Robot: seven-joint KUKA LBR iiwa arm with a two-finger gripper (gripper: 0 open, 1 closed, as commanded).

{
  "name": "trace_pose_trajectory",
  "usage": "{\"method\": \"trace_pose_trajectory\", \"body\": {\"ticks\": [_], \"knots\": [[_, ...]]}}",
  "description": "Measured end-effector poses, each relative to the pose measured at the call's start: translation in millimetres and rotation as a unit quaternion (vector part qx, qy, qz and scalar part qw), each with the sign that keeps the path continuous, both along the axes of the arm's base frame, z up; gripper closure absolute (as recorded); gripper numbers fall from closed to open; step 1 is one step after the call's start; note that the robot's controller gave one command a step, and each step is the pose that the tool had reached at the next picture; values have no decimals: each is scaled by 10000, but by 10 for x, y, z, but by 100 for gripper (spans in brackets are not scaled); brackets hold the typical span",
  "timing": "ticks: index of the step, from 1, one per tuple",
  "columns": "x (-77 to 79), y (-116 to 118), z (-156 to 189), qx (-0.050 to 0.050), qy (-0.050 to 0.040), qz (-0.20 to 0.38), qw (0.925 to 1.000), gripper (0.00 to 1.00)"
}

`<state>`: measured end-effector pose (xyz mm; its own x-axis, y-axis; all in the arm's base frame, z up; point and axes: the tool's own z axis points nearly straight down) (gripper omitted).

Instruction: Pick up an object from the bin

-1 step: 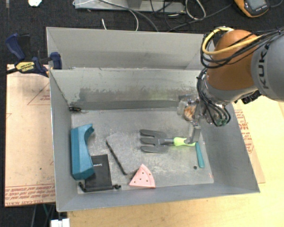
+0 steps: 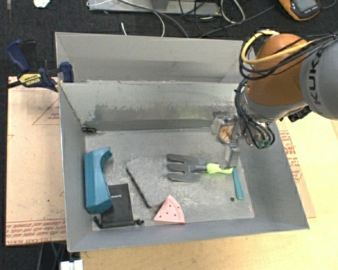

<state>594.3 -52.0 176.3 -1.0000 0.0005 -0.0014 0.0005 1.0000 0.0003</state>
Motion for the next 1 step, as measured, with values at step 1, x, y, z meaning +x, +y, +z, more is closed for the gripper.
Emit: {"method": "trace_pose_trajectory", "body": {"ticks": [1], "knots": [[-323,241,-772,9,-12,-315,9995,0]]}}
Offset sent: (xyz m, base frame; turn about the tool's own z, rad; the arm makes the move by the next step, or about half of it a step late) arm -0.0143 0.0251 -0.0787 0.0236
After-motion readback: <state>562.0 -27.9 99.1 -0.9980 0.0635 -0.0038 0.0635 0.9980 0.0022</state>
